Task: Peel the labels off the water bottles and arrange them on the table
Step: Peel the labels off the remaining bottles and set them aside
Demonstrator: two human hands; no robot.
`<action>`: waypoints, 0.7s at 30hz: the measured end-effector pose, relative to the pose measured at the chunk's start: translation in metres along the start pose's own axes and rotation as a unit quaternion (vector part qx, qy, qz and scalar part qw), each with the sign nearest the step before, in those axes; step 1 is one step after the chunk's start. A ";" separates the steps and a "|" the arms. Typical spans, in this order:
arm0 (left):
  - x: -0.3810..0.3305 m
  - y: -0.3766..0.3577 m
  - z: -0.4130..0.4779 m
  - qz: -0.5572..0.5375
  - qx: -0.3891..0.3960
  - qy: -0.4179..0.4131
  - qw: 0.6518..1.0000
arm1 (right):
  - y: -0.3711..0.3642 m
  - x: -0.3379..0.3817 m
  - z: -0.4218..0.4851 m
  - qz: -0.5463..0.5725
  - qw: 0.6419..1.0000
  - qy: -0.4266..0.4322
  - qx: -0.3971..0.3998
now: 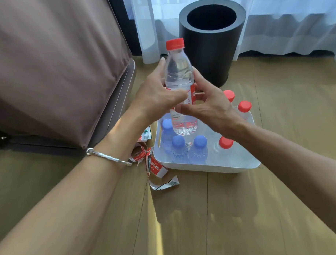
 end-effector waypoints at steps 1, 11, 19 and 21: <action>-0.001 0.000 -0.001 -0.006 -0.005 -0.008 1.000 | 0.001 0.001 0.000 0.031 0.999 -0.007 0.011; 0.000 0.003 -0.009 0.002 -0.054 -0.012 0.998 | 0.004 0.001 0.002 0.177 0.982 -0.056 0.030; 0.008 -0.004 -0.009 -0.031 0.062 -0.038 0.997 | 0.008 0.001 0.000 0.169 0.983 -0.068 0.004; 0.010 -0.008 -0.010 -0.021 0.097 -0.024 0.995 | 0.007 0.002 0.000 0.176 0.982 -0.068 0.000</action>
Point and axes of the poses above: each hand's wrist, its own z-axis towards the middle knuckle, its own y-axis out of the back of the hand, x = y × z, the point moved 4 cm from there along z, towards the middle knuckle, and after that the axes turned 8 degrees about -z, right-handed, at the moved point
